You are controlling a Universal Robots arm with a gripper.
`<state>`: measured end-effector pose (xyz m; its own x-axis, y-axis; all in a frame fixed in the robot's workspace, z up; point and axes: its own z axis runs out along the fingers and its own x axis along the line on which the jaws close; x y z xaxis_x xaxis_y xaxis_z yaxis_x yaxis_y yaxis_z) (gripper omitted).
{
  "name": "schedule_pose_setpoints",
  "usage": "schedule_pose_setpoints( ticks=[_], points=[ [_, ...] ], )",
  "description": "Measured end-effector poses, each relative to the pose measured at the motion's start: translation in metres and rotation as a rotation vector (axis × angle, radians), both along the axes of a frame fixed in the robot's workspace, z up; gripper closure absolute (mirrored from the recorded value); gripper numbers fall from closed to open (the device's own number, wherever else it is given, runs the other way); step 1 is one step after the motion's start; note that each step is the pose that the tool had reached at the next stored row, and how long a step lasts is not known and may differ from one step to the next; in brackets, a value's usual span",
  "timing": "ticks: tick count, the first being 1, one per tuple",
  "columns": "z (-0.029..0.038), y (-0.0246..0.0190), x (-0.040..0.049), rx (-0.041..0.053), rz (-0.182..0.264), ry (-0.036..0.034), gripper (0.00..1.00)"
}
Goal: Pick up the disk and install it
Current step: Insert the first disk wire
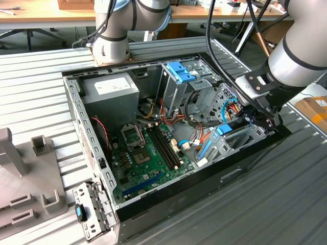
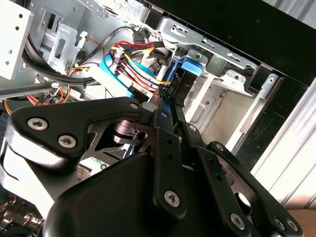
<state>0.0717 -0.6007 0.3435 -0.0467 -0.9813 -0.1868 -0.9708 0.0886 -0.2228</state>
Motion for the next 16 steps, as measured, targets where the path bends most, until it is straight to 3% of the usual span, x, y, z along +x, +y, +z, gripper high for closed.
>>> schedule_pose_setpoints(
  ticks=[16],
  points=[
    [-0.0024, 0.0, 0.0023, -0.0003, 0.021, 0.0, 0.84]
  ],
)
